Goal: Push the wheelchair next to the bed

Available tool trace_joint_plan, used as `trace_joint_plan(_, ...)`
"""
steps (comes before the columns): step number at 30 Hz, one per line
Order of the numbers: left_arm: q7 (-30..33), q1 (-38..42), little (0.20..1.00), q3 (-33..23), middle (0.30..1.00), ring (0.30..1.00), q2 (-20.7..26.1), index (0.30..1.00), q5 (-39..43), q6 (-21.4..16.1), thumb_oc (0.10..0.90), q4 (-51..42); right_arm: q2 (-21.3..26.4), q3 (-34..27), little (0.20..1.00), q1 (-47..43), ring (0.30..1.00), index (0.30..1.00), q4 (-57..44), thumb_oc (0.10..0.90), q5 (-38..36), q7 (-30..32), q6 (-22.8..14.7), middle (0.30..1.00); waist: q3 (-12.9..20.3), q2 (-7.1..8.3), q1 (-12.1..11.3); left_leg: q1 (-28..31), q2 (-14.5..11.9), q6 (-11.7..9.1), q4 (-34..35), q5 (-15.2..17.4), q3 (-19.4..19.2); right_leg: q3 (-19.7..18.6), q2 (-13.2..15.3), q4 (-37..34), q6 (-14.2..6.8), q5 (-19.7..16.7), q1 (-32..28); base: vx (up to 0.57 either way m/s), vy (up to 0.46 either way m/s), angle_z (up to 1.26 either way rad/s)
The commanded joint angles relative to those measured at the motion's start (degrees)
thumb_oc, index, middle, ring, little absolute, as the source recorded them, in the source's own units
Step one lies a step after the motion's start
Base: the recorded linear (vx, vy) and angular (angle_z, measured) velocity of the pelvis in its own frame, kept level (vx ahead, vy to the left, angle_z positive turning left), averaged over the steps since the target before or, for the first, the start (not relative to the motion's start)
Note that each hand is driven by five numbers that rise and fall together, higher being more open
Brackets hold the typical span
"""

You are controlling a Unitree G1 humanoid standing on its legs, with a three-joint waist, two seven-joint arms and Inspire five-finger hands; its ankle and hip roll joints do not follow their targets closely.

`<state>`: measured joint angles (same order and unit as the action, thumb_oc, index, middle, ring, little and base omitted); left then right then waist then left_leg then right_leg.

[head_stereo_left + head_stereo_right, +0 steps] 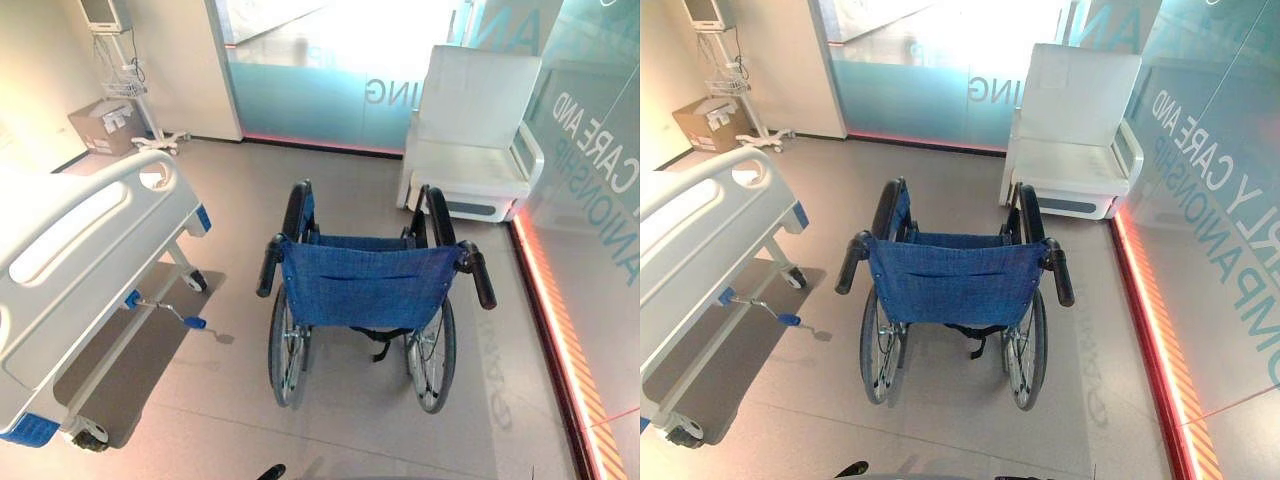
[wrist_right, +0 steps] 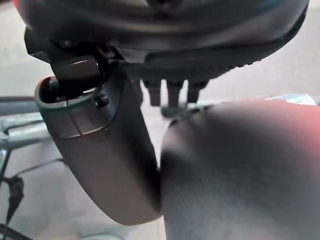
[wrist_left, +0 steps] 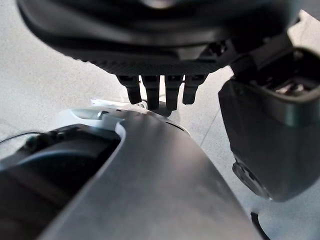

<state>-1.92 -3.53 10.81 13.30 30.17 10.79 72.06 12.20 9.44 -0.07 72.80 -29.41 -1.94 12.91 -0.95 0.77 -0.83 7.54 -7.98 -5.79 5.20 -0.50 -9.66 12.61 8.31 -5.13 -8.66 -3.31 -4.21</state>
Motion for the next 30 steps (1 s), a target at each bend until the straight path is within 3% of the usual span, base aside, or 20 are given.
trace_joint_plan(1,0.42,4.48,0.9,0.0,0.9,0.9,-3.99,0.9,3.66,-1.61,0.8,4.64,-1.6,0.27,0.9,-1.08,0.9,0.9,4.56,0.8,2.55,2.17,0.24,0.9,-2.5,-0.9,1.15,-1.55,2.08,2.43,-0.2,0.35,-0.83,1.76,0.03,0.13,1.7,0.28,-1.88,0.0,0.0,0.0)
trace_joint_plan(6,0.73,4.75,0.9,-3.0,0.9,0.9,-2.7,0.9,7.68,-3.92,0.8,4.46,-0.26,-2.02,0.9,-1.5,0.9,0.9,3.68,0.8,-0.94,2.78,-2.43,0.9,-2.57,-0.43,0.81,-1.13,1.95,2.27,-0.2,0.44,-0.67,1.94,-0.08,0.13,1.65,0.28,-2.32,0.04,-0.013,0.01)
trace_joint_plan(12,1.0,5.5,0.9,-7.54,0.9,0.9,2.27,0.9,13.17,-7.72,0.8,-1.54,5.21,-5.73,0.9,-2.22,0.9,0.9,-6.08,0.8,-6.53,7.13,-5.47,0.9,-2.18,-0.1,0.56,-1.3,1.64,2.15,-0.2,0.18,-0.81,1.94,-0.31,0.13,1.56,0.32,-2.19,0.01,-0.006,0.01)
trace_joint_plan(16,5.14,5.27,0.9,-12.15,0.9,0.9,7.01,0.9,15.4,-7.46,0.8,-13.63,10.83,-11.18,0.9,-0.63,0.9,0.9,-19.81,0.8,-8.7,14.97,-5.43,0.9,-2.14,-0.04,0.72,-1.7,1.66,2.05,-0.2,-0.06,-0.86,2.01,-0.26,0.13,1.38,0.11,-1.82,0.0,0.004,0.01)
trace_joint_plan(23,12.85,4.99,0.9,-20.24,0.9,0.9,14.69,0.9,15.06,-10.65,0.8,-28.99,18.77,-18.22,0.9,0.8,0.9,0.9,-36.84,0.8,-4.77,27.35,-4.94,0.9,-2.35,-0.07,0.95,-1.72,1.71,1.81,-0.2,-0.23,-1.03,2.12,-0.05,0.13,1.25,-0.03,-1.87,0.0,0.003,0.0)
trace_joint_plan(28,19.17,5.44,0.9,-25.85,0.9,0.9,17.98,0.9,12.78,-16.54,0.8,-38.3,22.74,-25.25,0.9,-1.0,0.9,0.9,-47.1,0.8,-1.05,38.28,-8.76,0.9,-2.25,-0.43,1.15,-1.45,1.76,1.76,-0.2,-0.07,-0.84,1.61,-0.02,0.13,1.44,0.55,-2.27,0.06,0.024,-0.02)
trace_joint_plan(30,20.64,6.22,0.9,-26.79,0.9,0.9,18.56,0.9,11.61,-17.17,0.8,-42.26,23.69,-26.79,0.9,-2.15,0.9,0.9,-50.7,0.8,0.69,40.96,-9.41,0.9,-2.2,-0.57,1.11,-1.43,1.8,1.74,-0.2,0.03,-0.62,1.44,0.01,0.13,1.5,0.78,-2.35,0.06,0.02,0.0)
